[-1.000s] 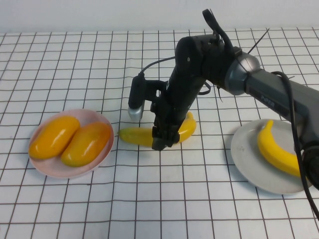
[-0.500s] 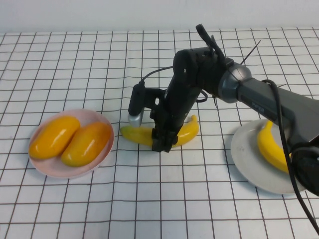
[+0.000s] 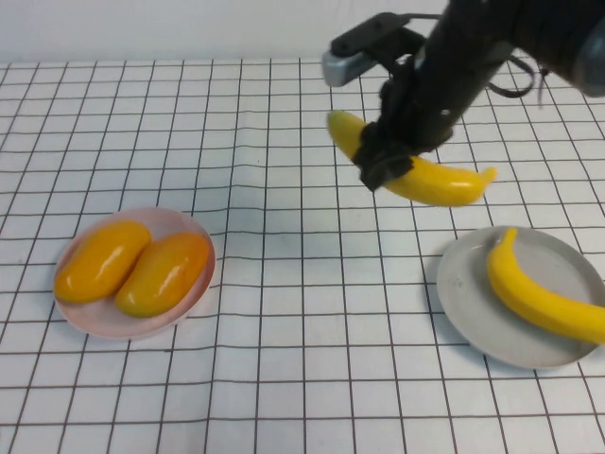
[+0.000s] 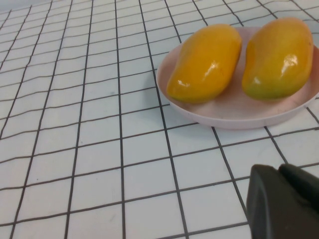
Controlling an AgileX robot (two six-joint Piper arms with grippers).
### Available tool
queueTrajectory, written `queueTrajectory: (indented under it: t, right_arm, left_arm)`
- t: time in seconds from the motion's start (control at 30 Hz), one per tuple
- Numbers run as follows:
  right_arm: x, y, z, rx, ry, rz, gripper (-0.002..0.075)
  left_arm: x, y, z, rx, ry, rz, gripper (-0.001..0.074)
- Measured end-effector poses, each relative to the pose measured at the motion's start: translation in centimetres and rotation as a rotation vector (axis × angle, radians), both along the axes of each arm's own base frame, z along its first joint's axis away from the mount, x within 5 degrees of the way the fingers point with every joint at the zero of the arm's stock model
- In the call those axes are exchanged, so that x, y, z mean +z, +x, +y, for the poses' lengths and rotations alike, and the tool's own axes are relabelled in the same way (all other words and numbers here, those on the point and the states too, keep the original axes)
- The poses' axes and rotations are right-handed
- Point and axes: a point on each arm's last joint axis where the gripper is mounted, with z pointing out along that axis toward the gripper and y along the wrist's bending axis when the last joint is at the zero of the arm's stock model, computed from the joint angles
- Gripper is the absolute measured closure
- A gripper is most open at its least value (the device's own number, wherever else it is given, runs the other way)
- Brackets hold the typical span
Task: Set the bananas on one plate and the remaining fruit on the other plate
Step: Put another type of fruit in the right plate
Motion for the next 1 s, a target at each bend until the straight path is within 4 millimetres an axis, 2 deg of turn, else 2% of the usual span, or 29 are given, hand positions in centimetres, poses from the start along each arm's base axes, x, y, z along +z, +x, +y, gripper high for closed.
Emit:
queueTrajectory:
  t: [0.07,0.2,0.37,0.47,0.57,0.87,1.0]
  right_arm:
    - [-0.6,-0.7,-1.8,-0.066,-0.029,0.045,0.0410]
    - [-3.1,-3.9,-4.2,-0.183,-0.100,0.126,0.0410]
    - [-6.7,-7.5,-6.2,-0.303,-0.107,0.170,0.0410]
    - [-8.8,-8.9,-6.9,-0.351,-0.119,0.209,0.0410]
    - [-9.7,-9.3,-7.1,-0.374,-0.124,0.229,0.0410]
    - [-10.0,-8.9,-7.0,-0.400,-0.105,0.199,0.0410]
    - [-10.0,-8.6,-7.5,-0.447,-0.144,0.169,0.0378]
  left_arm:
    - [0.0,0.0,0.0,0.000,0.000,0.000,0.0737]
    - [0.0,0.0,0.0,0.000,0.000,0.000,0.0737]
    - [0.0,0.0,0.0,0.000,0.000,0.000,0.0737]
    - [0.0,0.0,0.0,0.000,0.000,0.000,0.0737]
    - [0.0,0.0,0.0,0.000,0.000,0.000,0.0737]
    - [0.0,0.0,0.0,0.000,0.000,0.000,0.0737]
    - [0.0,0.0,0.0,0.000,0.000,0.000,0.0737]
